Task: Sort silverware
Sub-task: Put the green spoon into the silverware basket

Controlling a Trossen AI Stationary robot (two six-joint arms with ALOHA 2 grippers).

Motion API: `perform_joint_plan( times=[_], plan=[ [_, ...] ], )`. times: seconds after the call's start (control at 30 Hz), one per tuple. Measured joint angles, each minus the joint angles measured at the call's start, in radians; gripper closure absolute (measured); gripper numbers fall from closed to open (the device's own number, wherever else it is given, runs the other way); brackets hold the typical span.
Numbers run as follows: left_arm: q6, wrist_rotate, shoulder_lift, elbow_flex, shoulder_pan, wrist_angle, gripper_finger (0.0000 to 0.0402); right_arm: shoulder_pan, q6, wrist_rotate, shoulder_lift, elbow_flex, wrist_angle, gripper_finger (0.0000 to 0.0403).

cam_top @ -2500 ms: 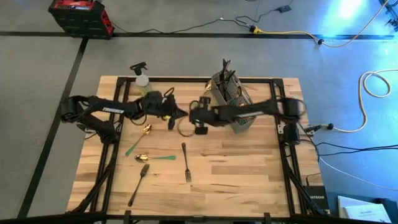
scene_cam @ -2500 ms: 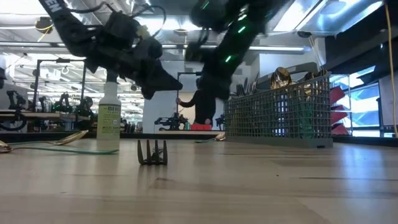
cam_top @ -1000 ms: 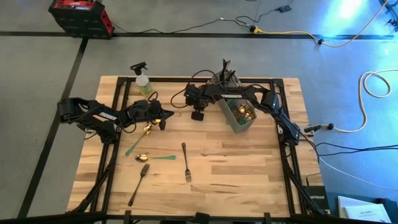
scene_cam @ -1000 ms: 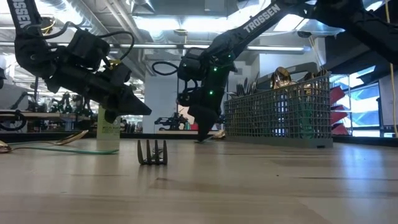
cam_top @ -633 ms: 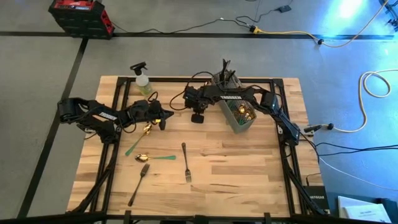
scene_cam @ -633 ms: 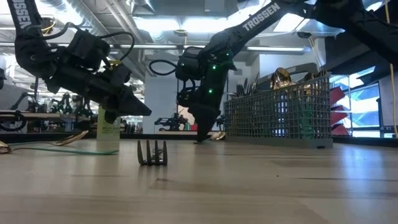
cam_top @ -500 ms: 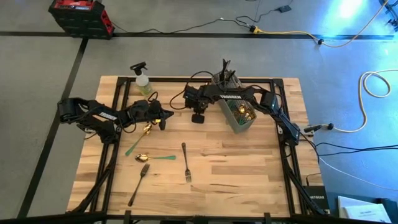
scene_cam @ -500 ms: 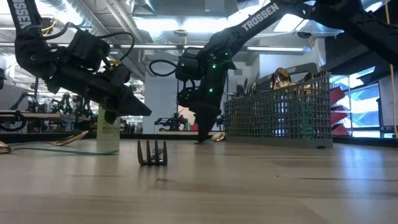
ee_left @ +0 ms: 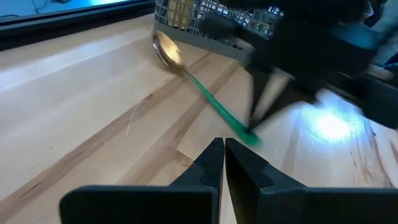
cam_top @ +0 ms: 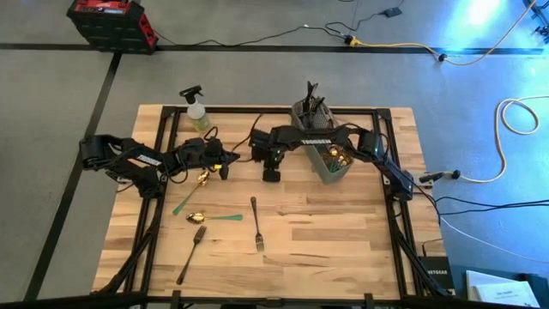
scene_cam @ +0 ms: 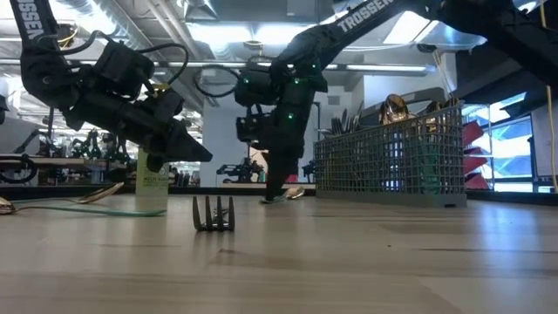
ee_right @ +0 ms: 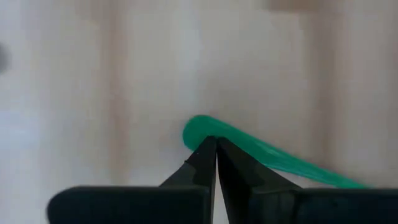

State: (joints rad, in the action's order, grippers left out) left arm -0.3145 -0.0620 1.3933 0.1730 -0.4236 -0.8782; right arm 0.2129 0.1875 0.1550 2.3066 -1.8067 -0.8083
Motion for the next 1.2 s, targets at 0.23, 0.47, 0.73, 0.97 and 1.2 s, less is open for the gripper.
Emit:
perform_joint_plan(
  times=[0.23, 0.47, 0.73, 0.97, 1.2],
  plan=[
    [-0.001, 0.000, 0.000, 0.000, 0.000, 0.017, 0.0402, -0.134, -0.032, -0.017, 0.000, 0.000, -0.010, 0.0403],
    [-0.004, 0.000, 0.000, 0.000, 0.000, 0.036, 0.0401, -0.294, -0.083, -0.037, 0.000, 0.001, -0.001, 0.0403],
    [0.005, 0.028, 0.000, 0.000, -0.001, 0.032, 0.0402, -0.400, -0.141, -0.100, 0.000, 0.001, 0.006, 0.0403],
    [0.016, 0.031, 0.000, 0.000, -0.001, 0.052, 0.0402, -0.402, -0.149, -0.142, -0.033, -0.003, -0.012, 0.0403],
    [0.026, 0.031, 0.000, 0.000, 0.005, 0.111, 0.0402, -0.385, -0.122, -0.337, -0.129, -0.080, -0.064, 0.0403]
  ],
)
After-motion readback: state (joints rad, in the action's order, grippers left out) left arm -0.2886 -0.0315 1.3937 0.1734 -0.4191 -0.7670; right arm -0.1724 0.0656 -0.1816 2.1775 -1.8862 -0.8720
